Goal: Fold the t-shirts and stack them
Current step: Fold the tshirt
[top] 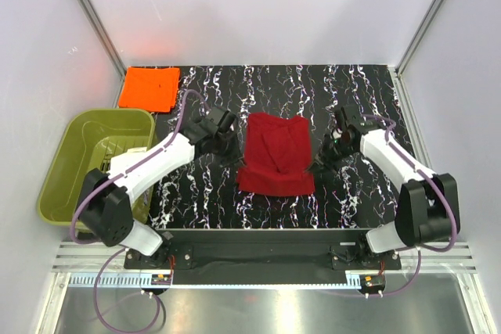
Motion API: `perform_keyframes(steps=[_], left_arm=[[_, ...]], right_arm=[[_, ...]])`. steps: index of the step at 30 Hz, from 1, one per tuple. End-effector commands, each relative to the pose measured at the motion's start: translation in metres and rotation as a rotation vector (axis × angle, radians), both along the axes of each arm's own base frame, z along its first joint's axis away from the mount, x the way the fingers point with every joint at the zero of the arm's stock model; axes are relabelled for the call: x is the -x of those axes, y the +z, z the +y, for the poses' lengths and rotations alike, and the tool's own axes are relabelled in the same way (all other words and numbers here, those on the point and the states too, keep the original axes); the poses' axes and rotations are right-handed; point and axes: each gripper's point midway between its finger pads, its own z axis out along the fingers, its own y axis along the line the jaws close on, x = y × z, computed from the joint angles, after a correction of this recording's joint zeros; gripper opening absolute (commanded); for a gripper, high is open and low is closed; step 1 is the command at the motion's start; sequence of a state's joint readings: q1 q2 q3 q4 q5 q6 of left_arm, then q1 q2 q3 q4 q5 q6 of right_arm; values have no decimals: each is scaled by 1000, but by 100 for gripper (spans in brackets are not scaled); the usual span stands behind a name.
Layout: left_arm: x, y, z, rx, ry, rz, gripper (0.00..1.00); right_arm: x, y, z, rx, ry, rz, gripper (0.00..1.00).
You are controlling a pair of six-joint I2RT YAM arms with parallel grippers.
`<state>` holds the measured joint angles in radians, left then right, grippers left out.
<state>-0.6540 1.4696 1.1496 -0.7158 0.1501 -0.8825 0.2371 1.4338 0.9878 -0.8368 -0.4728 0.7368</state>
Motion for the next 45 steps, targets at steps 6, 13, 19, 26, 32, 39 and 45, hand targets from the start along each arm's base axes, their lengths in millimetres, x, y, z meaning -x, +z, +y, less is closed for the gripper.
perform_keyframes(steps=[6,13,19,26,32,39,45], left_arm=[[-56,35,-5,75,-10,-100,0],[-95,33,-9,142,-26,-74,0],[-125,38,-19,172,-28,-98,0],[-155,37,-23,188,-23,-113,0],[-178,34,-18,205,5,-128,0],[-197,30,-13,223,38,-142,0],[-215,25,-18,257,56,-149,0]], right_arm=[[-55,39,-1,-42,24,-98,0],[-89,36,1,-82,27,-92,0],[-120,39,0,-105,16,-111,0],[-144,36,-8,-120,1,-115,0],[-165,29,-15,-139,-9,-124,0],[-190,33,-18,-162,-15,-148,0],[-202,31,-17,-183,-32,-142,2]])
